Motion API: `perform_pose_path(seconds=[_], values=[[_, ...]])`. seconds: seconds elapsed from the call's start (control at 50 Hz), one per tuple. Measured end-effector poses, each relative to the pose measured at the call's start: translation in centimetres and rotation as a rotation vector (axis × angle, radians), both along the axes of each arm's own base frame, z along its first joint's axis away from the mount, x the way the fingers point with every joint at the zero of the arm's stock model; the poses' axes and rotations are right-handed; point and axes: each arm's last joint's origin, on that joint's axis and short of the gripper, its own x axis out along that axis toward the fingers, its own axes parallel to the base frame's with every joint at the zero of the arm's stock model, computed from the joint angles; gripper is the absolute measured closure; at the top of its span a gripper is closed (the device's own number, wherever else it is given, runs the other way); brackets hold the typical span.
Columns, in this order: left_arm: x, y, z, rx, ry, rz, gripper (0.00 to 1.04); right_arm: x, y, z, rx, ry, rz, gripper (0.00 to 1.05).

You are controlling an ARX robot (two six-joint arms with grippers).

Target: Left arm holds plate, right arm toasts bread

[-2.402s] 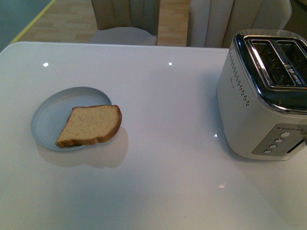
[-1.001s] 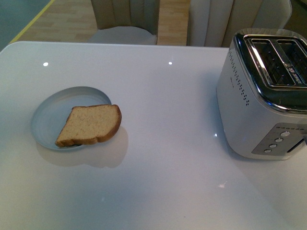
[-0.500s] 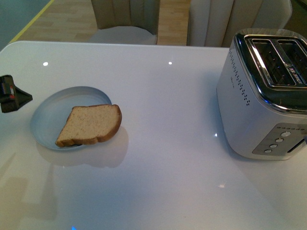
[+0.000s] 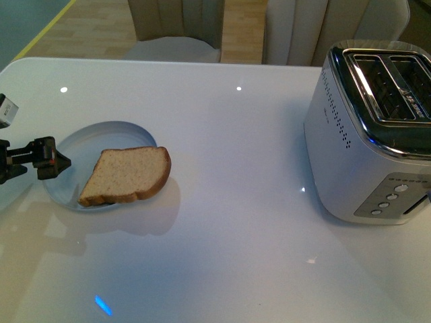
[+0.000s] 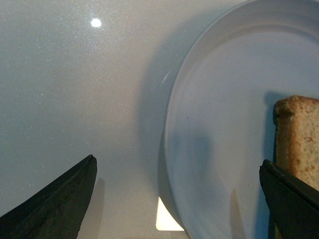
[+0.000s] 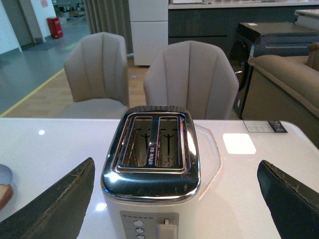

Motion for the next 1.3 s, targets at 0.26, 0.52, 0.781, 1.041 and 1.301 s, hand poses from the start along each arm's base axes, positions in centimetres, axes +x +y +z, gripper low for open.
perform_pose_path(seconds=[0.26, 0.52, 0.781, 1.041, 1.301], values=[[1.3, -0.1, -0.4, 0.003, 0.003, -0.009, 0.07, 0.0, 0.0, 0.0, 0.0, 0.0, 0.0, 0.09], [1.2, 0.0, -0.6, -0.03, 0.005, -0.021, 0.07, 0.0, 0.0, 0.0, 0.0, 0.0, 0.0, 0.09], [1.0, -0.2, -1.0, -0.115, 0.026, -0.062, 0.07, 0.0, 0.0, 0.0, 0.0, 0.0, 0.0, 0.09], [1.2, 0.0, -1.1, -0.132, 0.044, -0.077, 0.07, 0.0, 0.0, 0.0, 0.0, 0.0, 0.0, 0.09], [1.0, 0.0, -1.6, -0.151, 0.068, -0.073, 0.51, 0.0, 0.0, 0.0, 0.0, 0.0, 0.0, 0.09]])
